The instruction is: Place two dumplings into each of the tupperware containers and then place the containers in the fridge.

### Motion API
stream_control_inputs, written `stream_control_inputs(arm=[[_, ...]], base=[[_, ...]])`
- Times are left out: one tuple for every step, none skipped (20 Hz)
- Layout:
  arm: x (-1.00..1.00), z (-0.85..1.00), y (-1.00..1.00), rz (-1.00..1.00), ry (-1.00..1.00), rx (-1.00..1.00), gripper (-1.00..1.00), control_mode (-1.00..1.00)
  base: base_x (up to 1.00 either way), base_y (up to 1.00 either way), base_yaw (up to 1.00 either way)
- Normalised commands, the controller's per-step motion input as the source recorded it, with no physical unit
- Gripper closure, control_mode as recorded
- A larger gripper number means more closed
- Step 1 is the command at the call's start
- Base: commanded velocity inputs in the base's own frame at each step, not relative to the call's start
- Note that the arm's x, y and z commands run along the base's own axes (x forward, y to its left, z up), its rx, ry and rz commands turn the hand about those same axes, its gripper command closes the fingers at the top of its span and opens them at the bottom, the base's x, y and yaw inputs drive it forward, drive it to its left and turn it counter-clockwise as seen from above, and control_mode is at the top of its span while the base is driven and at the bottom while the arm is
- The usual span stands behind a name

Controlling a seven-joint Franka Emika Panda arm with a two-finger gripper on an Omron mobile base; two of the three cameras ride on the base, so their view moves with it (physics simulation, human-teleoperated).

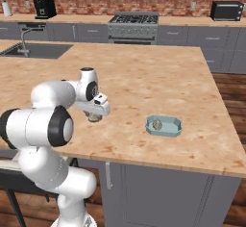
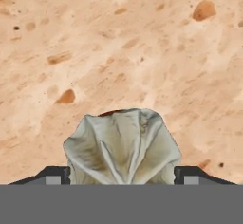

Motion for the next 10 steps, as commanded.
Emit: stream_control_inputs(arm=[[0.71, 0.00, -1.00, -0.05, 0.00, 0.09, 1.00, -1.00], [0.61, 0.00, -1.00, -0.01, 0.00, 0.10, 1.00, -1.00], [0.52, 0.00, -1.00, 0.00, -0.03, 0.07, 1.00, -1.00], [0.54, 0.00, -1.00, 0.00, -0.03, 0.07, 1.00, -1.00], [0.44, 0.00, -1.00, 0.00, -0.02, 0.06, 1.00, -1.00], [0.24, 0.00, -1.00, 0.00, -0.04, 0.02, 1.00, -1.00], [0.05, 0.00, -1.00, 0.00, -0.02, 0.00, 1.00, -1.00], [0.06, 0.00, -1.00, 0.00, -0.01, 0.00, 1.00, -1.00], [0.00, 0.00, -1.00, 0.00, -0.03, 0.00, 1.00, -1.00], [0.00, 0.00, -1.00, 0.00, -0.04, 0.00, 1.00, -1.00]], base=[[0.00, 0.00, 0.00], [0.00, 0.00, 0.00], [0.00, 0.00, 0.00], [0.00, 0.00, 0.00], [0.00, 0.00, 0.00], [0.00, 0.00, 0.00], [0.00, 0.00, 0.00], [0.00, 0.00, 0.00], [0.00, 0.00, 0.00], [0.00, 0.00, 0.00]])
